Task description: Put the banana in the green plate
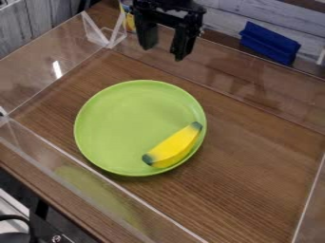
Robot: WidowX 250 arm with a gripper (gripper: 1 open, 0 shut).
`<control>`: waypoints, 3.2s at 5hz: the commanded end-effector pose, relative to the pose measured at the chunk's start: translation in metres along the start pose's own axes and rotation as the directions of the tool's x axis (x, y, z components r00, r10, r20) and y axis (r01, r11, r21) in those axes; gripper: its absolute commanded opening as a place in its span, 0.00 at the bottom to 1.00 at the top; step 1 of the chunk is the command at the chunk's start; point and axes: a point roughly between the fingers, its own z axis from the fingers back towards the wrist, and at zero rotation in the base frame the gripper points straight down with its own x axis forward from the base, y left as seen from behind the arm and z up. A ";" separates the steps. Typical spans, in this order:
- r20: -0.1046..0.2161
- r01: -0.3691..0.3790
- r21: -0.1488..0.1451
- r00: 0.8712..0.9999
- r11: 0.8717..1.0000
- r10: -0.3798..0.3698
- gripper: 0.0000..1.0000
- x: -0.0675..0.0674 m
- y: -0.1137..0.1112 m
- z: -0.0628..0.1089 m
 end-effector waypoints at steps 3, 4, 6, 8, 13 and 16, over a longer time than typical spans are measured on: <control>0.046 0.036 0.022 0.998 0.999 -0.037 1.00 0.007 0.002 0.004; 0.050 0.042 0.024 0.998 0.999 -0.044 1.00 0.008 0.001 0.003; 0.059 0.054 0.027 0.997 0.998 -0.055 1.00 0.010 0.000 0.000; 0.071 0.059 0.025 0.996 0.998 -0.060 1.00 0.011 -0.001 -0.001; 0.092 0.077 0.024 0.993 0.997 -0.079 1.00 0.016 0.000 -0.003; 0.110 0.076 0.003 0.991 0.997 -0.076 1.00 0.023 0.000 -0.001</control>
